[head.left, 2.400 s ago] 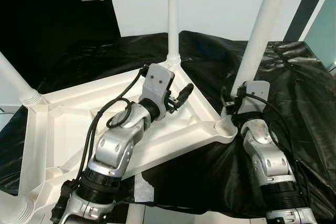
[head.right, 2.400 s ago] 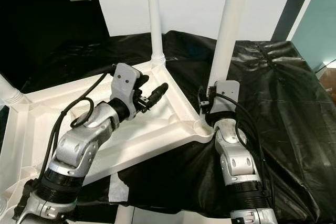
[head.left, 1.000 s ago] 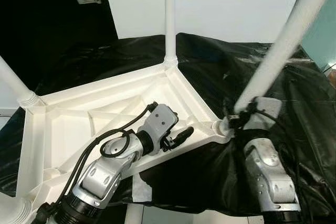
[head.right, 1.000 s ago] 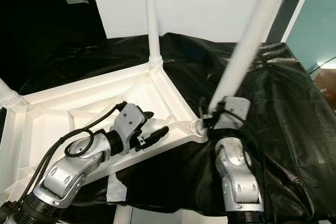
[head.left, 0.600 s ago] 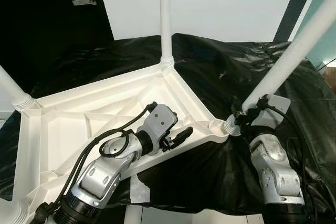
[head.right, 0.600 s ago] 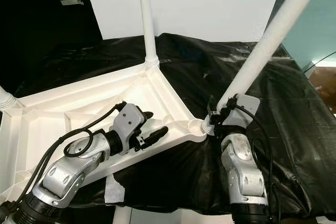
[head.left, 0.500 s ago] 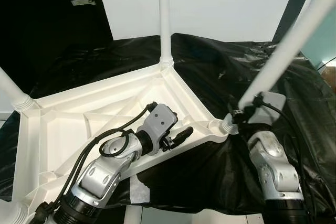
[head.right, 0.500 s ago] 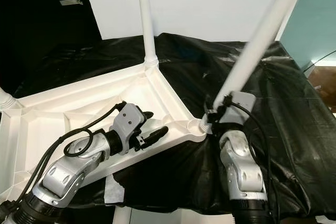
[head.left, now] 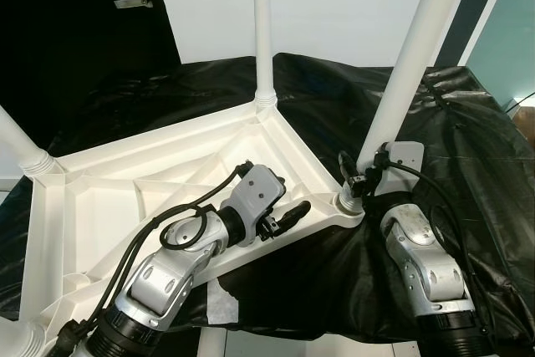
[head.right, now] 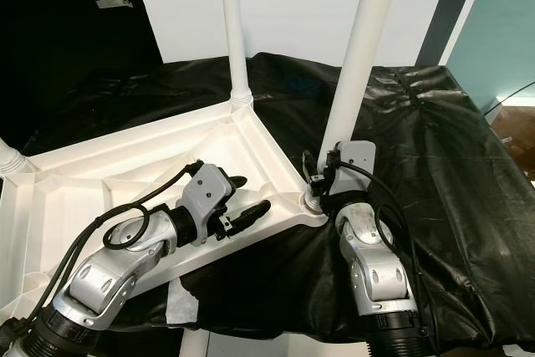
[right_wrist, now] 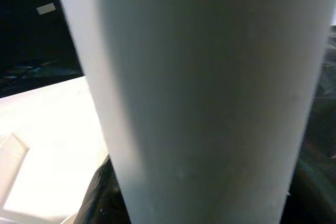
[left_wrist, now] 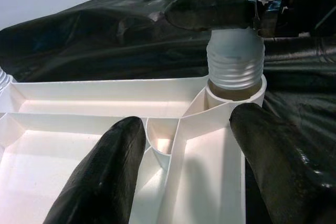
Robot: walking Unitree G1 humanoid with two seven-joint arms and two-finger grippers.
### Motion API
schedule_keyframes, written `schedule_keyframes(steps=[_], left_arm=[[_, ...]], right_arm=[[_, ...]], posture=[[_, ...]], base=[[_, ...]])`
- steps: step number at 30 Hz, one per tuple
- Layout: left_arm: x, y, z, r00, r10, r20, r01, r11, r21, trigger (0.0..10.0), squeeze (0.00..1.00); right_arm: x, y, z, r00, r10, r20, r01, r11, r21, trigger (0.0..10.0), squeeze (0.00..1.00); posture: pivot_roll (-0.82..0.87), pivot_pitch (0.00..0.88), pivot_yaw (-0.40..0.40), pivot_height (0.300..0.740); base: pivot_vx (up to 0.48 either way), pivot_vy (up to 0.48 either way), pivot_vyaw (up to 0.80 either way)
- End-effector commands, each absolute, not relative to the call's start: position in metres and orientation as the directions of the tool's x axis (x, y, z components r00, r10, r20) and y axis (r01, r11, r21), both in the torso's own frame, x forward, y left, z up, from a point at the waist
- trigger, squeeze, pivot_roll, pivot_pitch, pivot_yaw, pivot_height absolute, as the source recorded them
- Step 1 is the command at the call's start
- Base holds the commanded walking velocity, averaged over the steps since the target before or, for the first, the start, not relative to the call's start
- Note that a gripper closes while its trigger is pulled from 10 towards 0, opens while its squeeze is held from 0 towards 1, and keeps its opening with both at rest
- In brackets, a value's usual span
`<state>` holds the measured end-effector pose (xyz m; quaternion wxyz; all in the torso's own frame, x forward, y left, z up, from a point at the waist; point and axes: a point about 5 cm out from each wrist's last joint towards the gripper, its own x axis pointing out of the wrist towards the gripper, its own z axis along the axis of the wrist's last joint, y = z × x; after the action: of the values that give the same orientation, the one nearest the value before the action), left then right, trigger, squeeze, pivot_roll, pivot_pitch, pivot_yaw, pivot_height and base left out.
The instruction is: Building children table
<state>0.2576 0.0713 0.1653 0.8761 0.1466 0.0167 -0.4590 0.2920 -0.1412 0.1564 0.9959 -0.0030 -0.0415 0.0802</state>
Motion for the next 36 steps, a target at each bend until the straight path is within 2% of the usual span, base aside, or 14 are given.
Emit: schedule_keyframes(steps=[1,9,21,27,29,36], left_arm=[[0.254,0.068,0.167,0.487,-0.854,-0.185,0.864,0.441,0.242,10.0,0.0],[0.254,0.067,0.167,0.483,-0.856,-0.182,0.866,0.437,0.243,10.0,0.0],[0.253,0.067,0.167,0.491,-0.853,-0.179,0.862,0.445,0.242,10.0,0.0],[0.253,0.068,0.168,0.496,-0.851,-0.176,0.859,0.45,0.243,10.0,0.0],[0.254,0.069,0.169,0.499,-0.849,-0.173,0.857,0.454,0.245,10.0,0.0],[0.255,0.069,0.171,0.5,-0.849,-0.168,0.855,0.455,0.247,10.0,0.0]], right_arm=[[0.29,-0.14,0.138,0.985,0.174,-0.01,-0.174,0.985,0.009,10.0,0.0],[0.285,-0.127,0.136,0.976,0.218,-0.018,-0.218,0.976,-0.003,10.0,0.0],[0.29,-0.127,0.135,0.976,0.216,-0.028,-0.214,0.975,0.063,10.0,0.0],[0.291,-0.136,0.133,0.985,0.165,-0.045,-0.157,0.977,0.147,10.0,0.0],[0.292,-0.15,0.128,0.993,0.088,-0.075,-0.067,0.966,0.25,10.0,0.0],[0.294,-0.167,0.126,0.996,0.01,-0.085,0.014,0.96,0.278,10.0,0.0]], posture=[[-0.05,0.0,0.013,0.74],[-0.05,0.0,0.01,0.74],[-0.04,0.0,0.002,0.74],[-0.04,0.0,0.003,0.74],[-0.04,0.004,0.006,0.74],[-0.04,0.008,0.011,0.74]], base=[[0.0,0.0,0.0],[0.0,0.0,0.0],[0.0,0.0,0.0],[0.0,0.0,0.0],[0.0,0.0,0.0],[0.0,0.0,0.0]])
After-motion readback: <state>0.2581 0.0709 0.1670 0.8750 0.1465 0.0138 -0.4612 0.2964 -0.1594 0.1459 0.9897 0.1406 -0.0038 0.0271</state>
